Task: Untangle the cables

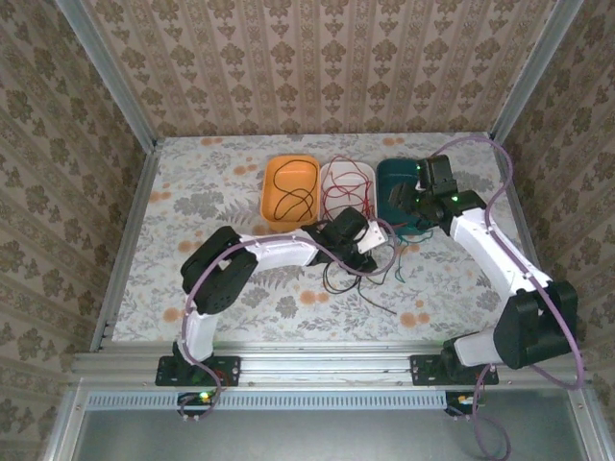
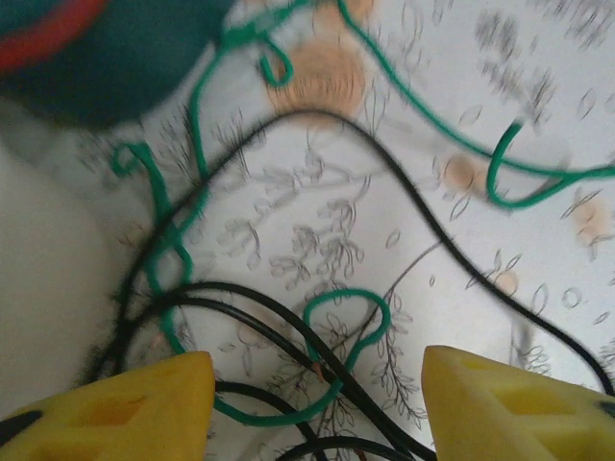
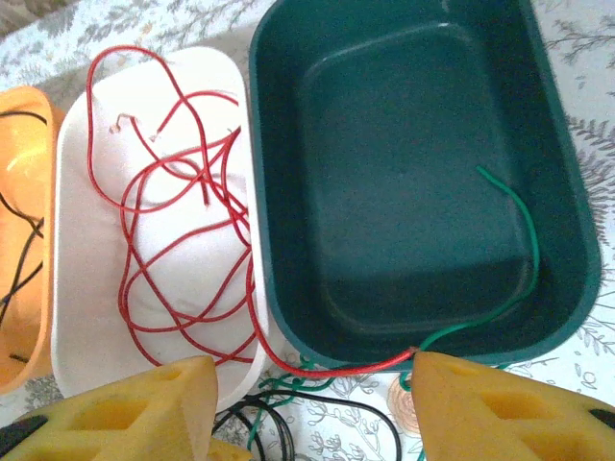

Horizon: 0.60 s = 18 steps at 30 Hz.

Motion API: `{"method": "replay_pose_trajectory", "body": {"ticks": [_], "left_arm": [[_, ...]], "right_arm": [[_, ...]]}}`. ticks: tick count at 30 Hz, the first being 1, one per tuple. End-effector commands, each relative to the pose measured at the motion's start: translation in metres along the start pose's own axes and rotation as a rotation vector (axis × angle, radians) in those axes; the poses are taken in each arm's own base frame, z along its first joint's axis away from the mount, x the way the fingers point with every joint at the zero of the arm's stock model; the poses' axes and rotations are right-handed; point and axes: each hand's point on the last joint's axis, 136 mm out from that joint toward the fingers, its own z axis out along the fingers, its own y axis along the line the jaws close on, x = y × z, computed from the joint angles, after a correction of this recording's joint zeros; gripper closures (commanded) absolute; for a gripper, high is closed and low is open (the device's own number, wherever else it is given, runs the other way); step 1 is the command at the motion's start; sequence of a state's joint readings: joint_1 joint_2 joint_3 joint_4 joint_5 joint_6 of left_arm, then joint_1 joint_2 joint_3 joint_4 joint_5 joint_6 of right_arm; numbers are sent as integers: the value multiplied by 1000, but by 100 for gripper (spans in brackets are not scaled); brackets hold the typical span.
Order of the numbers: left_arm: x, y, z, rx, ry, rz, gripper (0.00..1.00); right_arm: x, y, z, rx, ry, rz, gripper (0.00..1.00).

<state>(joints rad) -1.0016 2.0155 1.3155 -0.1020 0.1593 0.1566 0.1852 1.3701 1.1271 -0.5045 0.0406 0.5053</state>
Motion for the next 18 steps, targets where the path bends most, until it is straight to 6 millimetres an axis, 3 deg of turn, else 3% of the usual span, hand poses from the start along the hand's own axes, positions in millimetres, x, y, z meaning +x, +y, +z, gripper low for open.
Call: {"method": "replay_pose_trajectory", "body": {"ticks": [1,5,11,14,18], "left_arm": [[9,2,3,-51,60,19,46],[11,1,8,-49,67,-4,59],[11,-4,4,-20,50,-11,99],[3,-1,-5,-19,13,-19,100],[-18,7,-37,-25,-86,-44,100]], "right_arm": [[-2,-5,-9,-30,-8,51,43],[-3,-8,-10,-31,-6,50,43],[0,-9,-7,-33,-3,60,43],[0,-10,-6,-30,-1,67,43],[-2,-12,-5,-26,-8,78,43]]}}
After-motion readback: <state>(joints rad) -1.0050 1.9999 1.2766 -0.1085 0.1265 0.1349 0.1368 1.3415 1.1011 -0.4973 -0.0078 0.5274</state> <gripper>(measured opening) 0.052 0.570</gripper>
